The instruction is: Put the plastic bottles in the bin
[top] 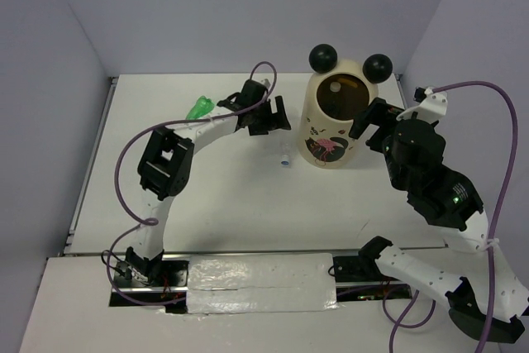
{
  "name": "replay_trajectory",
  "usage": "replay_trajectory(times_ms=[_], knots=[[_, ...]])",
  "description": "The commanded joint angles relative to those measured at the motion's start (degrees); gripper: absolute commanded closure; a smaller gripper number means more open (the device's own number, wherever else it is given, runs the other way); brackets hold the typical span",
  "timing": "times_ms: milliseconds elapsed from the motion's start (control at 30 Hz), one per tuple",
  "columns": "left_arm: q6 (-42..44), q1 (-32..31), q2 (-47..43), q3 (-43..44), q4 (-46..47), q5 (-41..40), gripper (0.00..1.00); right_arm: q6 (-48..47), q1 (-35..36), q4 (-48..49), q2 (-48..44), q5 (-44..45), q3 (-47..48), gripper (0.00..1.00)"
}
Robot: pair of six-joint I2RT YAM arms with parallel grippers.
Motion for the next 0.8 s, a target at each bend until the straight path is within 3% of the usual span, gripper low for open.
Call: replay_trajectory(times_ms=[0, 367, 633, 767], knots=[[0.09, -0.64, 3.38, 4.19, -0.20, -0.97, 0.01, 1.20, -0.20, -0.75, -0.35, -1.45, 0.20, 0.00], [-2.02, -2.66, 7.60, 5.43, 1.03, -1.14, 0.01, 1.99, -0.29, -1.46, -0.36, -2.33, -0.07, 0.00], [-1.41, -5.03, 7.26, 5.26, -2.39, -7.55, 0.01, 2.52, -0.29, -1.54, -0.53, -2.94, -0.07, 0.00], [-1.93, -5.48, 5.24, 1.31, -1.70, -9.14, 0.06, 2.70, -0.29, -1.11, -0.53, -3.38, -0.50, 0.00]])
